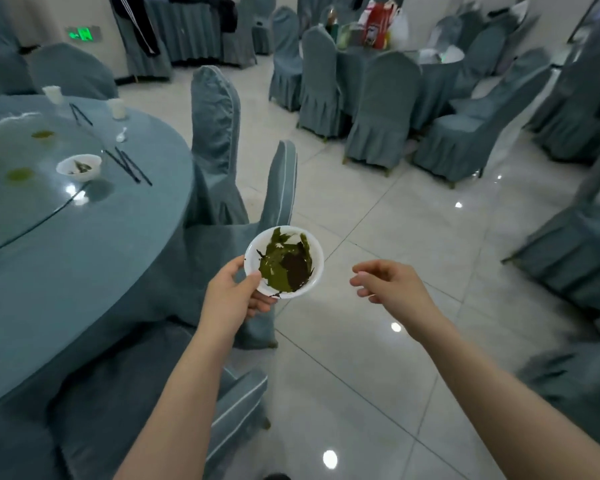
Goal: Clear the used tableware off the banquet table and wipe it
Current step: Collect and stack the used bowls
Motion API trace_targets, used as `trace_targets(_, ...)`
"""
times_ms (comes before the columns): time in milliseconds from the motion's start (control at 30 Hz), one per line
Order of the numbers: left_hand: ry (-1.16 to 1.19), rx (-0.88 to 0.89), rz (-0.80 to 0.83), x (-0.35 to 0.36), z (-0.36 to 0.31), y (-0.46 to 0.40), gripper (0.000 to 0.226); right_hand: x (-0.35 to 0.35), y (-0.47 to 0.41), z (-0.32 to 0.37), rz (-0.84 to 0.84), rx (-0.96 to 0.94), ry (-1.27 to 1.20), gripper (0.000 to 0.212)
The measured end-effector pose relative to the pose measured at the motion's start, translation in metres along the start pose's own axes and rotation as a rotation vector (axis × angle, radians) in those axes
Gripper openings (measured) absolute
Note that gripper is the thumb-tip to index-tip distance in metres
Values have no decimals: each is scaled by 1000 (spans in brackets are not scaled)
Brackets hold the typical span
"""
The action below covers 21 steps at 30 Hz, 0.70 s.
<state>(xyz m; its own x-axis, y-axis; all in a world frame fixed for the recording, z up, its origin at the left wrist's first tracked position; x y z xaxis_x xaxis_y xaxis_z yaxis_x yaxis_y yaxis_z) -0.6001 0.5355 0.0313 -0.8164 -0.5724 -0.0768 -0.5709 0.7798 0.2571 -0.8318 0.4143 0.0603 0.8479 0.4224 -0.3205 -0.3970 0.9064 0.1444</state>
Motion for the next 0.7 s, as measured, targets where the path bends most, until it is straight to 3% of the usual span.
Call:
trace_targets(433,125,39,-95,124,-66,-224,38,-73,-262,5,92,8,51,13)
trace_targets(700,72,27,-175,169,-106,-345,41,-107,-410,17,197,-10,30,14)
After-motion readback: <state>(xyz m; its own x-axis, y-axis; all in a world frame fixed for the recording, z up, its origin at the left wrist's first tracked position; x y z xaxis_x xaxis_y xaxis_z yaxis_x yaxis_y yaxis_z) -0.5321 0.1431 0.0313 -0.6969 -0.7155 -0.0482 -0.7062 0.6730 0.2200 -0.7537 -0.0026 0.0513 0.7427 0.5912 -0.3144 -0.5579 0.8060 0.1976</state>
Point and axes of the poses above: each hand's wrist, its own y-axis away from the middle knuckle, its own x-axis out of the palm, z = x × y, the point moved 6 cm from there along -y, towards the middle knuckle, and after that the axes turned 2 degrees about -x, right-handed, at the moved point
